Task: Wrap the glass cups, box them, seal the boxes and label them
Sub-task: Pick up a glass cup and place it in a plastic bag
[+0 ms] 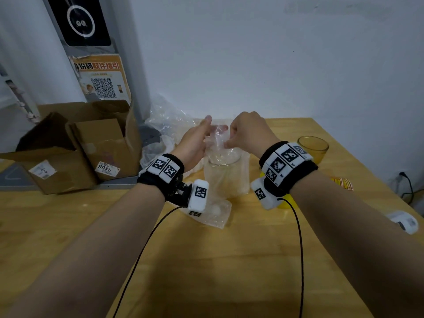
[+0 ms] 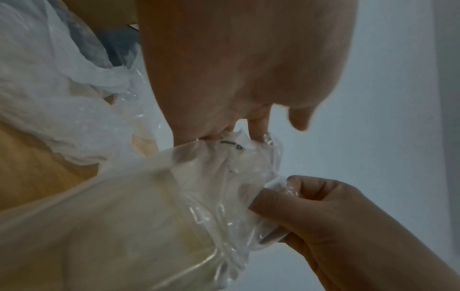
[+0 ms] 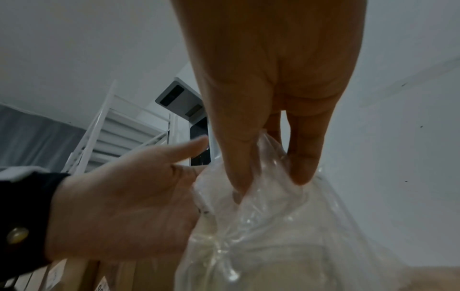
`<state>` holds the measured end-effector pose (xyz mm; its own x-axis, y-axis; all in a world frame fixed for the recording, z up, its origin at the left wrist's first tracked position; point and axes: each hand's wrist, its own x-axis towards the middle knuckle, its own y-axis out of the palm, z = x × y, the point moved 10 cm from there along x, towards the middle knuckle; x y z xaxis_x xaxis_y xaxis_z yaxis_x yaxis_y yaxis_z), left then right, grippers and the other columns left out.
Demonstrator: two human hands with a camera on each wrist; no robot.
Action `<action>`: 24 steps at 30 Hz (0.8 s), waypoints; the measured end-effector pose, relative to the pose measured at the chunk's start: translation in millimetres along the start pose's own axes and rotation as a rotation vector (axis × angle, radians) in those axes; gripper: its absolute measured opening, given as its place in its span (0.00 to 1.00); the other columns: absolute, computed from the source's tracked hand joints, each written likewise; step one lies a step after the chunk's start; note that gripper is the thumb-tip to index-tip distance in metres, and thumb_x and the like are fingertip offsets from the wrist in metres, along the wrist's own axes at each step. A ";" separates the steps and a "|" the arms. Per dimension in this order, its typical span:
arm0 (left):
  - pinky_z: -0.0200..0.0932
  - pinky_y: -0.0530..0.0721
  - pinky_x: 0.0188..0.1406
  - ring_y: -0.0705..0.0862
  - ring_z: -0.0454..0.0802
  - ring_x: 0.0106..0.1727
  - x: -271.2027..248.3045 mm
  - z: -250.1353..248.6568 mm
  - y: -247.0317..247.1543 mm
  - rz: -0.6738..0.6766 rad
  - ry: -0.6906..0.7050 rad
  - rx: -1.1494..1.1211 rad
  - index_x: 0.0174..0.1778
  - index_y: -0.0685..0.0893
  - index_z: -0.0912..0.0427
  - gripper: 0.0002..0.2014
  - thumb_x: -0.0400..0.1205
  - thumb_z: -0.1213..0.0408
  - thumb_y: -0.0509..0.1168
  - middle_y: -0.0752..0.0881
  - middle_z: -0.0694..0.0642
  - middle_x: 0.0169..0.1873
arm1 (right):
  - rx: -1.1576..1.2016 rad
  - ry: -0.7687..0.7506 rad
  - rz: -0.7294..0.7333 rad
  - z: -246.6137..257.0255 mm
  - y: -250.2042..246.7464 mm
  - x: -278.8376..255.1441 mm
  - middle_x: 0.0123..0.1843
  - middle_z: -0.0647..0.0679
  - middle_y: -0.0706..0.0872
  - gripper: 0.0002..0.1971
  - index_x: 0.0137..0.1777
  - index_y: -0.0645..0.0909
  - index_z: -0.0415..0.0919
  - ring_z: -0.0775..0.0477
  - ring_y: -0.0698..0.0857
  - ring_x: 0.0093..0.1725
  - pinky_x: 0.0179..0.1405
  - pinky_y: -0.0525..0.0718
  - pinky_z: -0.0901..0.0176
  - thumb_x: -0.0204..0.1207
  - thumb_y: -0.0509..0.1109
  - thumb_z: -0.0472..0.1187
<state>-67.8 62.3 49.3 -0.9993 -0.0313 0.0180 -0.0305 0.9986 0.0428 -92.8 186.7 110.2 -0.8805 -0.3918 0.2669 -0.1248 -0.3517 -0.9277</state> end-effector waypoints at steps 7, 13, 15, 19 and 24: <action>0.41 0.85 0.56 0.85 0.50 0.60 -0.4 13.4 2.2 0.004 0.024 0.184 0.71 0.84 0.61 0.17 0.87 0.75 0.65 0.87 0.58 0.63 | -0.012 0.061 0.077 -11.2 11.2 -11.2 0.29 0.48 0.84 0.16 0.30 0.85 0.43 0.47 0.84 0.40 0.35 0.79 0.54 0.67 0.83 0.52; 0.62 0.86 0.65 0.85 0.55 0.64 -12.8 31.5 0.2 -0.036 -0.211 0.336 0.74 0.81 0.49 0.21 0.84 0.60 0.72 0.87 0.55 0.63 | 0.324 0.043 0.142 -24.1 2.0 -26.4 0.38 0.63 0.87 0.08 0.41 0.92 0.49 0.57 0.83 0.48 0.44 0.75 0.66 0.76 0.76 0.51; 0.62 0.88 0.63 0.87 0.55 0.62 -17.6 35.3 0.9 -0.028 -0.270 0.376 0.72 0.83 0.50 0.20 0.84 0.59 0.73 0.87 0.54 0.62 | 0.406 0.036 0.169 -27.4 1.7 -29.7 0.44 0.59 0.90 0.09 0.53 0.92 0.52 0.59 0.88 0.50 0.53 0.83 0.62 0.74 0.82 0.49; 0.62 0.86 0.66 0.86 0.50 0.56 -21.5 39.7 -1.2 -0.060 -0.335 0.431 0.70 0.83 0.52 0.20 0.82 0.60 0.75 0.88 0.50 0.57 | 0.467 0.137 0.112 -41.4 1.5 -27.5 0.61 0.50 0.86 0.33 0.68 0.85 0.47 0.50 0.86 0.60 0.62 0.84 0.54 0.64 0.90 0.53; 0.58 0.86 0.60 0.85 0.52 0.52 -24.8 48.3 -0.3 -0.074 -0.376 0.514 0.68 0.85 0.56 0.18 0.82 0.63 0.74 0.88 0.55 0.54 | 0.419 0.233 0.184 -41.5 15.0 -28.2 0.46 0.43 0.93 0.32 0.64 0.87 0.37 0.46 0.91 0.40 0.50 0.88 0.55 0.64 0.89 0.54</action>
<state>-44.0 64.8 0.6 -0.9298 -0.1773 -0.3226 -0.0118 0.8902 -0.4554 -88.8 227.7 78.0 -0.9551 -0.2962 0.0000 0.1936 -0.6241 -0.7570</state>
